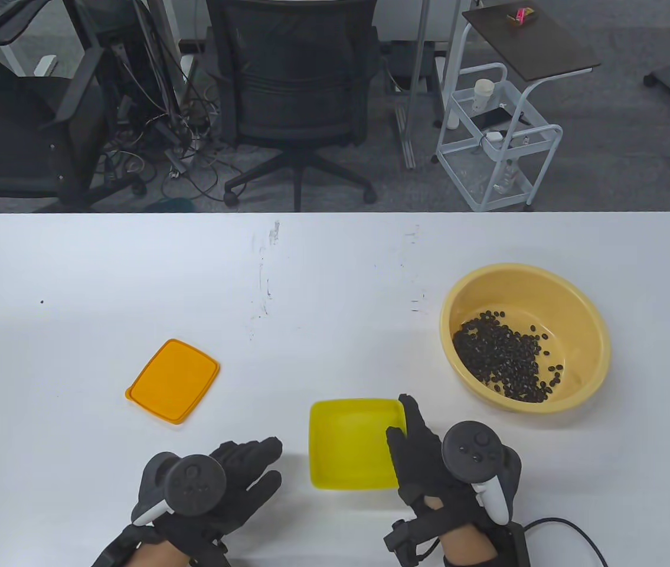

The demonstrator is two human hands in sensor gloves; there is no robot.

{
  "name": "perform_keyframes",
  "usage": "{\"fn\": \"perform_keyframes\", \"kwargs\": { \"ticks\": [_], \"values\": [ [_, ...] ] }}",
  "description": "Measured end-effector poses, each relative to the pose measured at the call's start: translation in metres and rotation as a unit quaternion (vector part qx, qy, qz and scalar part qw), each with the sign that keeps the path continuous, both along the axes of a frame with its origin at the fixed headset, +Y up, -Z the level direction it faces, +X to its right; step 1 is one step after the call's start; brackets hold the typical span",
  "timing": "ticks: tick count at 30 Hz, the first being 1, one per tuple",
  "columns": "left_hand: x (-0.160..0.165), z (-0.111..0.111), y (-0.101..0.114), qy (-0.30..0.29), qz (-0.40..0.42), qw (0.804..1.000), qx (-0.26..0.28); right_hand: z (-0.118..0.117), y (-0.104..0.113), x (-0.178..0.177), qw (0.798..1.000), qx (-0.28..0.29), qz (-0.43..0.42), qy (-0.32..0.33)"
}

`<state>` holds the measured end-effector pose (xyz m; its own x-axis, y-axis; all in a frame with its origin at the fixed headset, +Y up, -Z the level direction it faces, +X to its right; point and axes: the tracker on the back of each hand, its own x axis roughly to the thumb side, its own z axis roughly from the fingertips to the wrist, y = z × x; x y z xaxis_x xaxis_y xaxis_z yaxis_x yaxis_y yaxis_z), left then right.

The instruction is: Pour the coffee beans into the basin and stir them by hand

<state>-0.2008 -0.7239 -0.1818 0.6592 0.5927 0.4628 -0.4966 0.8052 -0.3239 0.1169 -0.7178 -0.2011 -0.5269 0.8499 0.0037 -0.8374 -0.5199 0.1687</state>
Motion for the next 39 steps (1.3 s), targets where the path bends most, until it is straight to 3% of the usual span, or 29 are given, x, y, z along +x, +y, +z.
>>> {"fn": "perform_keyframes", "kwargs": {
  "ticks": [4,7,11,13,16,21,24,28,33,39],
  "values": [
    [0.016,0.003,-0.001,0.014,-0.033,0.999,0.000,0.004,-0.011,-0.017,0.996,0.030,0.083,0.033],
    [0.033,0.000,-0.006,0.055,-0.079,0.995,-0.036,0.011,-0.010,-0.025,0.997,0.027,0.054,0.039],
    [0.047,-0.019,0.002,0.092,-0.145,0.984,-0.055,0.015,-0.007,-0.025,0.990,0.074,0.109,0.048],
    [0.043,-0.042,0.015,0.119,-0.149,0.979,-0.065,0.018,-0.003,-0.021,0.991,0.085,0.088,0.044],
    [0.030,-0.085,0.038,0.174,-0.165,0.970,-0.036,0.025,0.009,-0.012,0.983,0.150,0.105,0.000],
    [0.002,-0.170,0.061,0.295,-0.253,0.921,0.041,0.041,0.026,0.002,0.932,0.262,0.235,-0.092],
    [-0.019,-0.213,0.055,0.362,-0.295,0.884,0.033,0.042,0.028,0.003,0.920,0.280,0.253,-0.104],
    [-0.047,-0.249,0.033,0.416,-0.285,0.863,-0.022,0.041,0.024,0.004,0.925,0.262,0.254,-0.102],
    [-0.069,-0.269,0.006,0.442,-0.308,0.840,-0.062,0.041,0.023,0.002,0.923,0.265,0.262,-0.097],
    [-0.081,-0.278,-0.011,0.446,-0.300,0.838,-0.090,0.039,0.022,0.002,0.925,0.257,0.262,-0.095]
  ]
}}
